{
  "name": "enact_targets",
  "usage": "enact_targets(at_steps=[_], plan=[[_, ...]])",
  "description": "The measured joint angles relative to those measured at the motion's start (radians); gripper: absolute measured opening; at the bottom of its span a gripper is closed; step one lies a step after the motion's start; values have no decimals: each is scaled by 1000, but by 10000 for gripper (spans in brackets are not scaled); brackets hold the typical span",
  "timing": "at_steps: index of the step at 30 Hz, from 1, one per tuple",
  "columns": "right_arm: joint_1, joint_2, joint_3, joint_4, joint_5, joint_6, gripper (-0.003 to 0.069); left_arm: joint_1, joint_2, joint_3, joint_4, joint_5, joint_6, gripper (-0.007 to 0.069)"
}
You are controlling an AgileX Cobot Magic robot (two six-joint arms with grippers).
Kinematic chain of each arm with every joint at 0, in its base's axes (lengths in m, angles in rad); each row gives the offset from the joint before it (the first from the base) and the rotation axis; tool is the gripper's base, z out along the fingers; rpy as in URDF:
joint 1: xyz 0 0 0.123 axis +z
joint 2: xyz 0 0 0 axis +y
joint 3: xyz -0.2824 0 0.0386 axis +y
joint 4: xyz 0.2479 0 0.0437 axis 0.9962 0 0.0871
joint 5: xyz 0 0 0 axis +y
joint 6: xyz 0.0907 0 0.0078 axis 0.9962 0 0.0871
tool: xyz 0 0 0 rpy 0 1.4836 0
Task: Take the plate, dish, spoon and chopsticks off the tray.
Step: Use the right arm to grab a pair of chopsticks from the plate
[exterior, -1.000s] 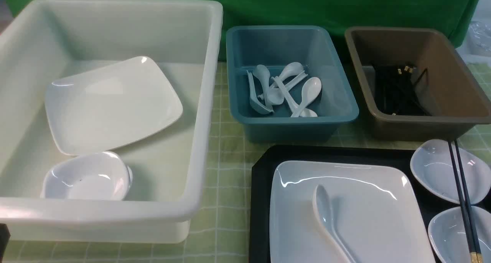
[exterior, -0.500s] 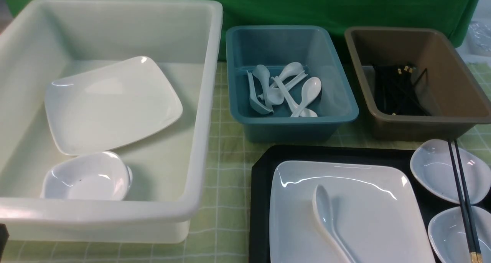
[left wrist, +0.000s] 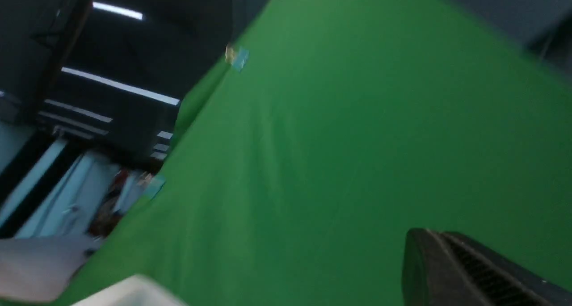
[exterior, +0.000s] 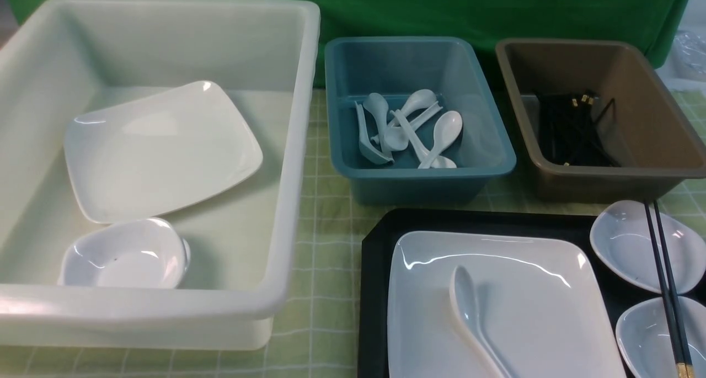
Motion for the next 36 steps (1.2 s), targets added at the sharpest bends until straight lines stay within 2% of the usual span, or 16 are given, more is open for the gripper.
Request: enact_targets(at_steps=[3, 5, 7, 11, 12, 13, 14, 16, 18, 22, 24, 25, 29, 30, 32, 36], plan=[[0, 0, 0, 0, -31, 0, 238, 0, 0, -24, 22, -56, -110, 20], [0, 0, 0, 5, -69, 3, 238, 0, 13, -152, 90, 26, -181, 20], [0, 0, 0, 45, -136, 62, 238, 0, 71, -311, 191, 176, -205, 20], [0, 0, 0, 143, -314, 372, 238, -1, 304, -650, 319, 618, -200, 20], [0, 0, 0, 160, -361, 504, 238, -1, 382, -734, 320, 767, -166, 20], [0, 0, 0, 160, -367, 504, 238, -1, 413, -782, 317, 817, -147, 20], [0, 0, 0, 172, -414, 617, 238, -1, 539, -896, 285, 1012, -51, 20], [0, 0, 0, 175, -438, 658, 238, -1, 690, -998, 210, 1227, 76, 20], [0, 0, 0, 176, -449, 666, 238, -1, 758, -1029, 161, 1313, 137, 20], [0, 0, -5, 144, -522, 682, 238, -18, 999, -1047, -51, 1516, 345, 19], [5, 6, -46, 73, -444, 685, 235, -43, 1044, -1047, -71, 1518, 365, 13], [32, 55, -153, -25, -269, 676, 222, -104, 1101, -1047, -80, 1496, 378, 2], [128, 268, -432, -97, 107, 494, 146, -305, 1184, -1056, -25, 1406, 338, 1], [134, 283, -446, -100, 125, 482, 146, -332, 1193, -1059, -11, 1402, 330, 1], [203, 501, -612, -133, 344, 328, 66, -497, 1247, -1081, 94, 1363, 209, 1], [244, 734, -772, -162, 585, 258, 21, -652, 1315, -1099, 212, 1364, 91, 1]])
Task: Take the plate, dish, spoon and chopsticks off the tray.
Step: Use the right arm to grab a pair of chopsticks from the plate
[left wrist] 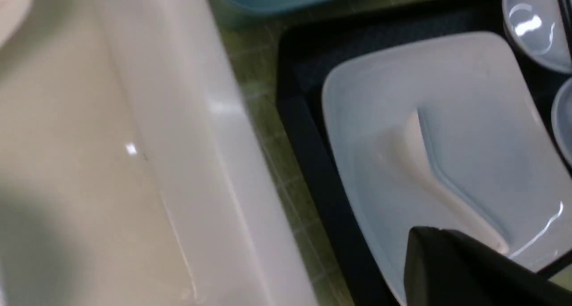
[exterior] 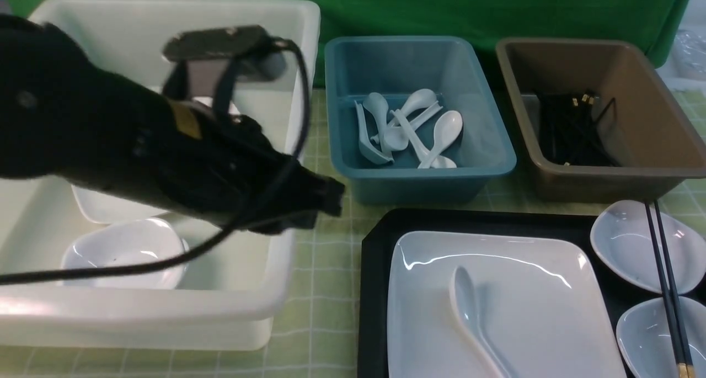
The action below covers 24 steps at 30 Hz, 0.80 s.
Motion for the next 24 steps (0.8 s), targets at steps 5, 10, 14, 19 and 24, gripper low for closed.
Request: enact_targets(at_steps=[5, 10, 14, 19, 24], plan=[[-6, 315, -145, -43, 116, -77, 18, -135, 36, -1, -11, -25, -46, 1], [-103, 545, -230, -13, 23, -99, 19, -184, 36, -1, -17, -18, -46, 1], [-185, 693, -289, 104, -48, -130, 83, -185, 36, -1, -17, 10, -45, 1], [-206, 850, -321, 141, -138, -140, 353, -185, 36, -1, -17, 12, -26, 1], [-207, 954, -324, 145, -203, -147, 505, -185, 36, -1, -16, 12, -4, 1]])
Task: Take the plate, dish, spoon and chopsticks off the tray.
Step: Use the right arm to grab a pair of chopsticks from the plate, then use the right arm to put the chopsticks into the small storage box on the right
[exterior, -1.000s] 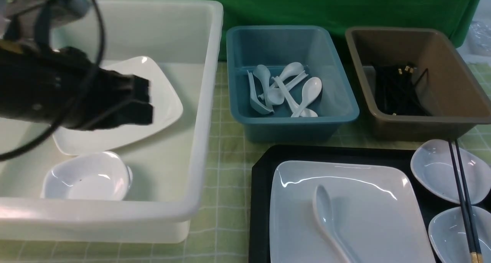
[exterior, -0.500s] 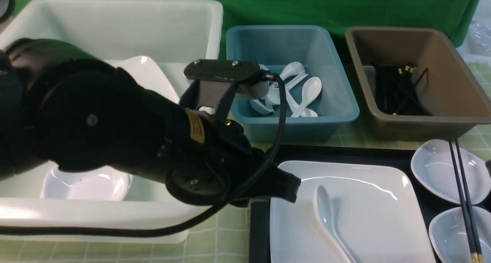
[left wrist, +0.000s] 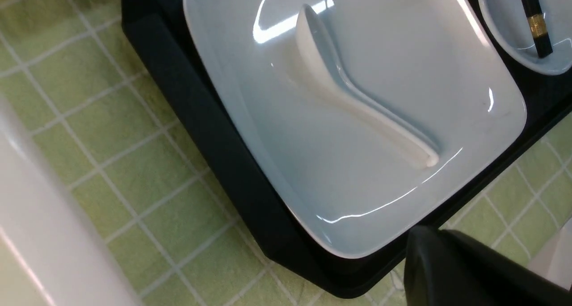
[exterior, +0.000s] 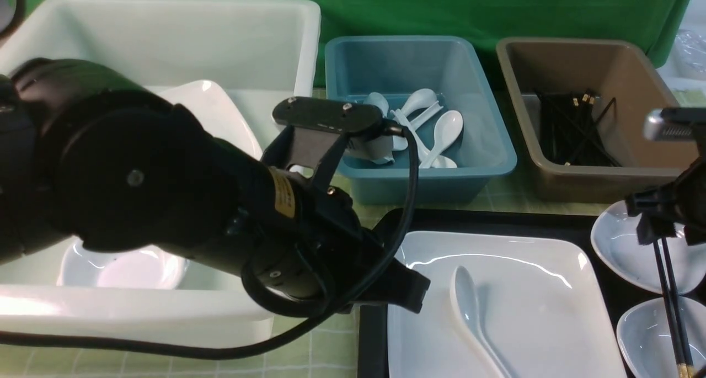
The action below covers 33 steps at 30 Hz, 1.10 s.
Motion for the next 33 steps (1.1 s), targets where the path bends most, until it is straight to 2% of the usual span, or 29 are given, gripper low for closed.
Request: enact_targets(at_steps=[7, 9, 11, 12, 13, 15, 16, 22, 27, 29, 33], plan=[[-1, 93, -1, 0, -20, 24, 525, 0, 0, 0, 28, -1, 5, 1], [-1, 112, -1, 0, -20, 37, 500, 0, 0, 0, 35, -1, 5, 1], [-1, 118, -1, 4, -20, 46, 400, 0, 0, 0, 44, -1, 5, 1], [-1, 118, -1, 10, -18, 46, 297, 0, 0, 0, 51, -1, 5, 1], [-1, 118, -1, 11, -17, 46, 280, 0, 0, 0, 52, -1, 5, 1], [-1, 118, -1, 18, -9, 47, 136, 0, 0, 0, 56, -1, 5, 1], [-1, 118, -1, 18, -3, 47, 108, 0, 0, 0, 57, -1, 5, 1], [-1, 68, -1, 38, 39, 43, 104, 0, 0, 0, 60, -11, 5, 1], [-1, -113, -1, 117, 77, -19, 104, 0, 0, 0, 60, -53, 7, 1], [-1, -166, -3, 140, 52, -32, 104, 0, 0, 0, 60, -61, 13, 1], [-1, -264, -77, 168, -112, -55, 104, 0, 0, 0, 60, -103, 27, 1]])
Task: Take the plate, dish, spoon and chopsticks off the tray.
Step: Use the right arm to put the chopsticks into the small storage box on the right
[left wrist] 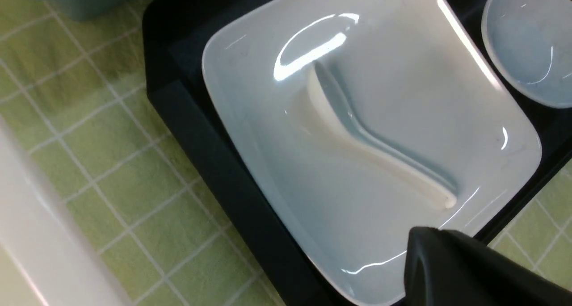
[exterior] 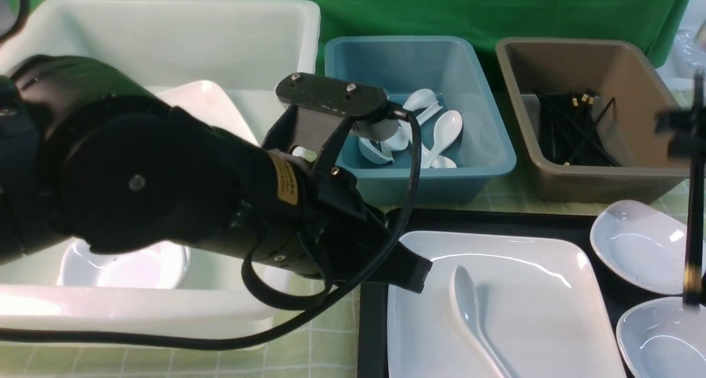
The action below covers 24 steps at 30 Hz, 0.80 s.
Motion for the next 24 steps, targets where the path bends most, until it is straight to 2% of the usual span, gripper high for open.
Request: enact_targets(at_steps=[6, 10, 14, 17, 21, 22, 24], plan=[[0, 147, -199, 4, -412, 31, 104, 0, 1, 0, 8, -159, 10, 1], [0, 262, -267, 6, -519, 77, 104, 0, 13, 0, 34, -329, 48, 1], [0, 396, -329, 7, -613, 99, 104, 0, 66, -3, 65, -659, 126, 1], [0, 465, -336, 7, -687, 102, 104, 0, 104, -19, 70, -720, 133, 1], [0, 528, -338, 7, -747, 105, 118, 0, 129, -21, 71, -698, 134, 1], [0, 537, -338, 8, -738, 107, 137, 0, 130, -21, 71, -688, 134, 1], [0, 547, -338, 8, -701, 109, 225, 0, 130, -21, 71, -668, 134, 1]])
